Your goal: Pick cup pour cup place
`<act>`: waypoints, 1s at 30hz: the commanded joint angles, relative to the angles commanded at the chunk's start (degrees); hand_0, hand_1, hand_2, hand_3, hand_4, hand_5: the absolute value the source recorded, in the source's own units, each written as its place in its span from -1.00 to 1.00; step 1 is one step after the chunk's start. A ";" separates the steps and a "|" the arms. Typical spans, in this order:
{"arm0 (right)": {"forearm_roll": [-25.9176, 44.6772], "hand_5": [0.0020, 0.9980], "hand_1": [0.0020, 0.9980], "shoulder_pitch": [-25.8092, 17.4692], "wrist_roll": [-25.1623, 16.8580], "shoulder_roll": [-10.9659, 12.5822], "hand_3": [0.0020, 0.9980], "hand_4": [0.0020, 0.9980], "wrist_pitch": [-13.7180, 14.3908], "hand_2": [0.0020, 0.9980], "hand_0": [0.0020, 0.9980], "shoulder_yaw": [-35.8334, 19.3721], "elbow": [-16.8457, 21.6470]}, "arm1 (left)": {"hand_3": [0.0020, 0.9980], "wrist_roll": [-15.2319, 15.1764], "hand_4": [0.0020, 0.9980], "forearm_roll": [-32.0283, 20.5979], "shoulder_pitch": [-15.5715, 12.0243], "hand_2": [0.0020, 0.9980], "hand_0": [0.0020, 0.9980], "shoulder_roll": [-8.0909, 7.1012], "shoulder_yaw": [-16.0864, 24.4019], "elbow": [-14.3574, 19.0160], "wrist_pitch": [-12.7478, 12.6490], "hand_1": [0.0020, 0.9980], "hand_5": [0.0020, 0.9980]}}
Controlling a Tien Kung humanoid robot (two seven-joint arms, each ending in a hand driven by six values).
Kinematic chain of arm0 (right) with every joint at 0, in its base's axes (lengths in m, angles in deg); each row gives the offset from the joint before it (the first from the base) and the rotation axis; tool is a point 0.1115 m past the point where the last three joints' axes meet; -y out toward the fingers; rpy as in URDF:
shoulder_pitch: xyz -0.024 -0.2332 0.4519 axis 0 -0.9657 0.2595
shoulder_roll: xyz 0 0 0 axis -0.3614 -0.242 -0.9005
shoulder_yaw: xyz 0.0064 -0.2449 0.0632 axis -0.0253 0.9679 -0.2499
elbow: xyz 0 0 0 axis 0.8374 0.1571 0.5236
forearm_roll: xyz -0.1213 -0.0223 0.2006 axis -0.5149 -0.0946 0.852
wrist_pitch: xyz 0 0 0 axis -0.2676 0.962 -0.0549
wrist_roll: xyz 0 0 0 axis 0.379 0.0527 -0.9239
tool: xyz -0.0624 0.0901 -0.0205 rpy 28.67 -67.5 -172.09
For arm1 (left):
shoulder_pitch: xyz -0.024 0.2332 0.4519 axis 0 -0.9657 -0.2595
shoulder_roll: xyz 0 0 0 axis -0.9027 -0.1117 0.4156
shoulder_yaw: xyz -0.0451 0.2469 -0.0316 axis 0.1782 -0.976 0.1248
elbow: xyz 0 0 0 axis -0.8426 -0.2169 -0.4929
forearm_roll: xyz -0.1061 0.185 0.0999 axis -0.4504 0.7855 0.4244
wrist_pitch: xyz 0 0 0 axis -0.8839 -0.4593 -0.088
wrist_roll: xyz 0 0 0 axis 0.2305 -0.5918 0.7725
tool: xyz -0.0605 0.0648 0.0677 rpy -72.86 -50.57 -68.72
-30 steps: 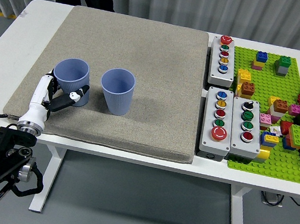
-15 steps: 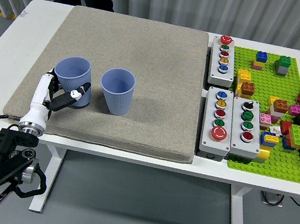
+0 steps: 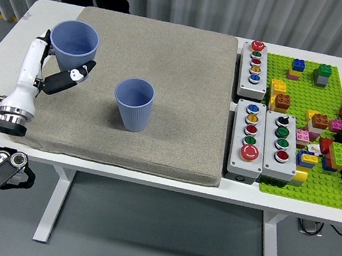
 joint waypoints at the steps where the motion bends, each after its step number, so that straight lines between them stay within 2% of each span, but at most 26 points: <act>1: 0.00 -0.80 0.27 -0.04 0.00 0.02 0.15 -1.00 0.03 0.14 0.41 0.02 0.01 | 0.34 0.78 0.53 1.78 0.29 0.41 0.03 -0.50 -0.34 0.54 0.23 0.09 -0.66; 3: 0.15 -0.80 0.27 -0.11 -0.06 0.07 0.15 -1.00 0.09 0.14 0.41 0.12 0.00 | 0.34 2.50 0.51 6.33 0.92 0.40 0.03 -1.49 -1.33 1.51 0.78 0.09 -0.68; 12: 0.33 -0.80 0.27 -0.33 -0.13 0.12 0.15 -1.00 0.18 0.14 0.41 0.32 -0.01 | 0.33 7.10 0.46 21.25 3.21 0.39 0.03 -3.93 -4.07 2.65 2.65 0.09 -0.73; 19: 0.75 -0.80 0.27 0.01 -0.34 0.28 0.15 -1.00 0.21 0.14 0.41 0.57 -0.09 | 0.31 9.31 0.43 28.02 5.18 0.39 0.02 -5.78 -5.00 2.60 3.77 0.09 -0.75; 30: 0.71 -0.82 0.27 0.27 -0.44 0.35 0.14 -1.00 0.35 0.13 0.41 0.59 -0.09 | 0.30 10.15 0.43 32.15 6.47 0.38 0.02 -7.16 -7.02 2.24 4.26 0.08 -0.75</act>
